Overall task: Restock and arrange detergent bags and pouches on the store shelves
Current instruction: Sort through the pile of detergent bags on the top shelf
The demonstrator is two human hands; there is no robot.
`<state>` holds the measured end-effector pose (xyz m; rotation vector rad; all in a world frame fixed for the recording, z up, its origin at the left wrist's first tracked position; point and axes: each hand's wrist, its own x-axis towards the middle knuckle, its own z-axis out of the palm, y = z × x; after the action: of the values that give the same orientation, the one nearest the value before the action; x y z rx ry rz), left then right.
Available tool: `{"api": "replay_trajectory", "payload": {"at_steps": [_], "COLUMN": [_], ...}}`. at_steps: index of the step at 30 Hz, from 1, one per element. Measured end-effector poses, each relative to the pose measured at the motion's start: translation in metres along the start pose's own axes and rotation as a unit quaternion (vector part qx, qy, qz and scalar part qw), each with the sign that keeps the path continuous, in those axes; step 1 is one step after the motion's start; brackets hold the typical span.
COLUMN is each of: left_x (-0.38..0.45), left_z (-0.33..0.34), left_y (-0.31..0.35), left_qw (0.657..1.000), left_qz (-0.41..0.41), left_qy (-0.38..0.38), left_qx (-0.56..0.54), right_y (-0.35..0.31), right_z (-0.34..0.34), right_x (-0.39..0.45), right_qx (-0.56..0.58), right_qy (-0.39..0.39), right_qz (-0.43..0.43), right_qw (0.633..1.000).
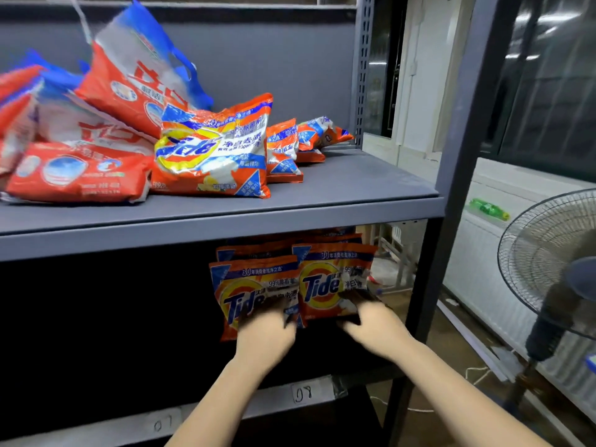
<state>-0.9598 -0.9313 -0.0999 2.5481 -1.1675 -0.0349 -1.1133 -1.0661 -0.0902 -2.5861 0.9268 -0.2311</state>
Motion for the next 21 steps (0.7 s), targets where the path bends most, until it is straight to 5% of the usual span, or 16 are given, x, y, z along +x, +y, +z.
{"api": "replay_trajectory", "payload": {"at_steps": [11,17,21], "left_x": [-0.076,-0.045,0.006], "left_z": [-0.146,-0.214,-0.241], "left_y": [0.027,0.012,-0.020], "left_qw": [0.962,0.903,0.918], "left_qz": [0.138,0.108,0.023], "left_qy": [0.233,0.388,0.355], "left_qx": [-0.037,-0.152,-0.174], "right_y": [-0.071,-0.114,-0.137], "right_z": [-0.098,-0.148,-0.166], "right_x": [-0.070,-0.063,-0.034], "right_qx": [-0.017,0.093,0.155], "right_qy": [0.076,0.164,0.255], "right_qz": [-0.133,-0.169,-0.164], "right_qw": [0.988,0.967,0.940]}}
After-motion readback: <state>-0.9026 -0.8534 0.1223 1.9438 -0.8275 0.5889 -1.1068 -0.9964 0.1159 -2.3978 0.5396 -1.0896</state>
